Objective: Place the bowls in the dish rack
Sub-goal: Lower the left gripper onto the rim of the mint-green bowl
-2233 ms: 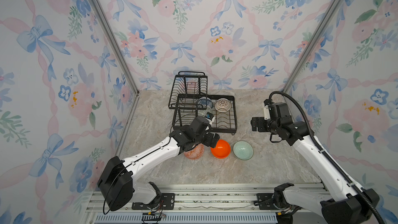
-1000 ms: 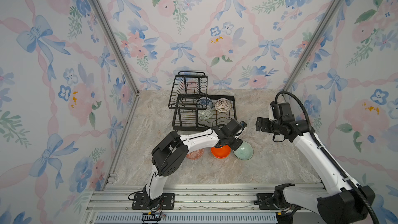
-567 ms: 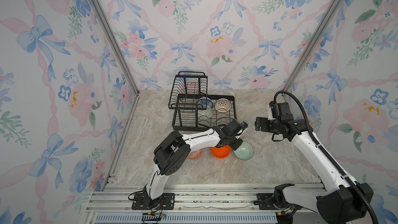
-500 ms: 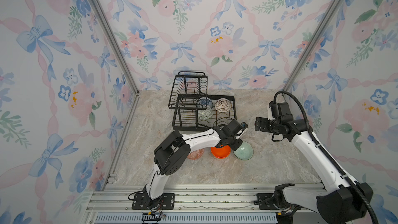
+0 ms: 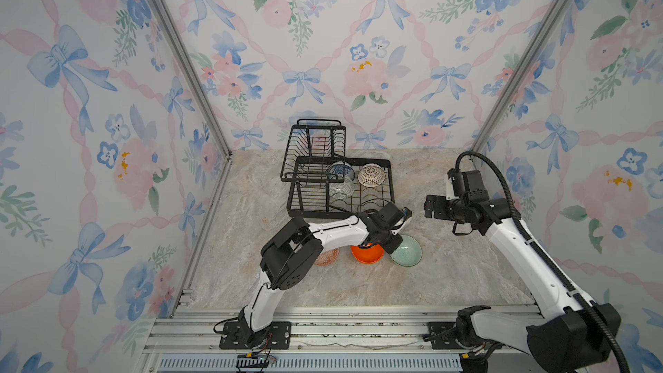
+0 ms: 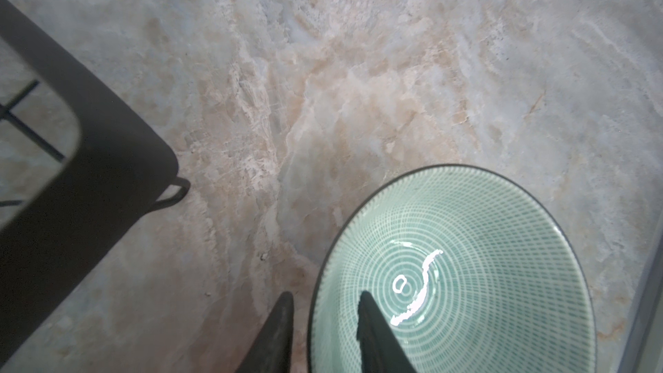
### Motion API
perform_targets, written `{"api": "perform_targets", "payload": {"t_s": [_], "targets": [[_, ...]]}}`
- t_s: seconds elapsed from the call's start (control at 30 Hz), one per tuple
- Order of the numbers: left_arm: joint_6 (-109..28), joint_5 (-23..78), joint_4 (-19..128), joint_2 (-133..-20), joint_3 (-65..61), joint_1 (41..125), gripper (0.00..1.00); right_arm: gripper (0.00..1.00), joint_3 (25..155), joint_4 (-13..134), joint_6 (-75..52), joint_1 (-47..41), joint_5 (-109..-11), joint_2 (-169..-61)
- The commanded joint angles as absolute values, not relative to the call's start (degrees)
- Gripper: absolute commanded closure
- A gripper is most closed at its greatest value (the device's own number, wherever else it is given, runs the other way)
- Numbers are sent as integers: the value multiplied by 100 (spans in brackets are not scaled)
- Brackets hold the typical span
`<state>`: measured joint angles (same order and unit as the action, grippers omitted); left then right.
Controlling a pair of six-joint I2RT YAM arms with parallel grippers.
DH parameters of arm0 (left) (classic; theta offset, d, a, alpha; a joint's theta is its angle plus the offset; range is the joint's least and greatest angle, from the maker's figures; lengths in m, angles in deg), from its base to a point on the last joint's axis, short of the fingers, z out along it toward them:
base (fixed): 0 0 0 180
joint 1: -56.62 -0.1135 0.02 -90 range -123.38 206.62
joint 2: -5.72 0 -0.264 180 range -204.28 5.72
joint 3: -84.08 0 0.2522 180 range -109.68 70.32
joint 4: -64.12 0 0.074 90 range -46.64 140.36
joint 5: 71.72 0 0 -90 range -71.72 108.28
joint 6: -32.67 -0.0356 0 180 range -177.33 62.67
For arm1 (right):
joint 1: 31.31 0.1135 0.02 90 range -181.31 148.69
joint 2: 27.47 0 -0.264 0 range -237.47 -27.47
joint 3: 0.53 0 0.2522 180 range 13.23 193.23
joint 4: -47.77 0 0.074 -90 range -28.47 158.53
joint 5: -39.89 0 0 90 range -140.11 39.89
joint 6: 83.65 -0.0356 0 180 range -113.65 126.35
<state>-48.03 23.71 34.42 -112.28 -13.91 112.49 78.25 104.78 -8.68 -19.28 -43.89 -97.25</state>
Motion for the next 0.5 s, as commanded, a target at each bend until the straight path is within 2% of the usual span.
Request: {"api": "perform_targets", "payload": {"t_s": [0.0, 0.37, 0.47], "targets": [[-4781, 2437, 3386, -11327, -1412, 11280, 75, 3, 7792, 10425, -789, -1985, -4443, -9782], [-4775, 2459, 3339, -11344, -1514, 11281, 98, 3, 7902, 10460, -743, -1994, -4449, -9797], [-4784, 2459, 3322, -11346, -1555, 11279, 100, 3, 7901, 10485, -735, -1989, -4427, -9763]]}}
